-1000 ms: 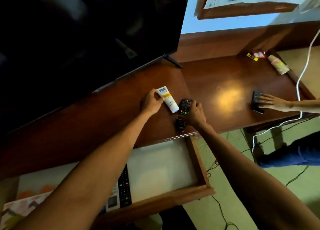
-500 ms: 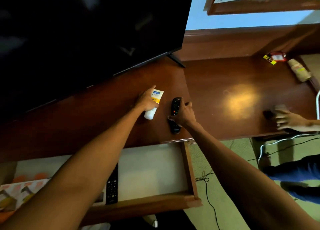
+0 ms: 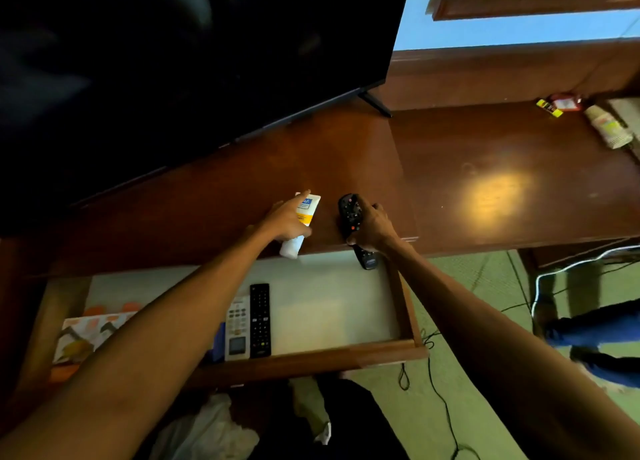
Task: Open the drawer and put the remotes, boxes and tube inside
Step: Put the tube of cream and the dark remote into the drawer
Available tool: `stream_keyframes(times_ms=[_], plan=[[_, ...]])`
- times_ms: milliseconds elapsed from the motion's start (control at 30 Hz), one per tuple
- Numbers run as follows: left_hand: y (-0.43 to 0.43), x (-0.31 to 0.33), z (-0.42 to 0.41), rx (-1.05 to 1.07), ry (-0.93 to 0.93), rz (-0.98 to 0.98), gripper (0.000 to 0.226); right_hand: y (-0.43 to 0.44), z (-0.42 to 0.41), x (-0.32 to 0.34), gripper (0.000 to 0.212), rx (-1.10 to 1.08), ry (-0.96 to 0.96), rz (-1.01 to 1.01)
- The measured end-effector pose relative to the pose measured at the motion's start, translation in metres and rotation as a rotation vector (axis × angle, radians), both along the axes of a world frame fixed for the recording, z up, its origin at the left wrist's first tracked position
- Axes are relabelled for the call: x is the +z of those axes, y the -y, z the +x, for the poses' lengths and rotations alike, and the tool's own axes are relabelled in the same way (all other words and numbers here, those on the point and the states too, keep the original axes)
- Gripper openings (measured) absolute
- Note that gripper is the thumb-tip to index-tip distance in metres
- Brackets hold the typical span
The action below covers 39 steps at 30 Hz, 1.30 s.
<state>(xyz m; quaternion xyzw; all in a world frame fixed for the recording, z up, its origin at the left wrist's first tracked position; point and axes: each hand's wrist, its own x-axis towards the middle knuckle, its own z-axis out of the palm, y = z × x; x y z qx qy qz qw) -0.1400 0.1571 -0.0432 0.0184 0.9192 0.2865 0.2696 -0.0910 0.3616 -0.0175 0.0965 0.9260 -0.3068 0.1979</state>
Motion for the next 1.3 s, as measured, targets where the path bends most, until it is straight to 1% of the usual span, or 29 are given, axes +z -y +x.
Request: stream_keyframes(times_ms=[100, 167, 267, 333, 400, 567, 700, 833, 967, 1167, 1233, 1300], plan=[[0.031, 0.000, 0.040, -0.031, 0.041, 0.067, 0.104, 0.019, 0.030, -0.003, 0.113, 0.033, 0.033, -0.030], [0.046, -0.001, 0.064, -0.079, 0.052, 0.073, 0.105, 0.028, 0.047, -0.007, 0.120, 0.044, 0.045, -0.042], [0.063, -0.011, 0.097, -0.138, 0.101, 0.090, 0.109, 0.038, 0.073, -0.014, 0.120, 0.067, 0.066, -0.048], [0.069, -0.021, 0.118, -0.173, 0.139, 0.115, 0.107, 0.044, 0.089, -0.023, 0.120, 0.071, 0.082, -0.060], [0.071, -0.032, 0.135, -0.192, 0.127, 0.101, 0.105, 0.048, 0.103, -0.033, 0.119, 0.088, 0.100, -0.044], [0.063, -0.051, 0.150, -0.079, 0.105, 0.060, 0.102, 0.050, 0.118, -0.060, 0.115, 0.113, 0.156, -0.029], [0.047, -0.074, 0.150, -0.003, 0.113, 0.023, 0.099, 0.052, 0.114, -0.083, 0.113, 0.082, 0.175, -0.002], [0.032, -0.094, 0.149, 0.001, 0.084, -0.061, 0.100, 0.056, 0.110, -0.109, 0.111, 0.073, 0.202, 0.009], [0.024, -0.114, 0.147, -0.035, 0.005, -0.219, 0.103, 0.062, 0.109, -0.130, 0.108, 0.050, 0.239, 0.002], [0.036, -0.120, 0.146, -0.092, 0.023, -0.389, 0.104, 0.067, 0.114, -0.150, 0.101, 0.065, 0.227, -0.026], [0.046, -0.119, 0.144, -0.139, 0.018, -0.436, 0.100, 0.069, 0.114, -0.151, 0.100, 0.080, 0.221, -0.047], [0.056, -0.118, 0.139, -0.161, 0.032, -0.443, 0.094, 0.072, 0.114, -0.152, 0.099, 0.098, 0.218, -0.070]])
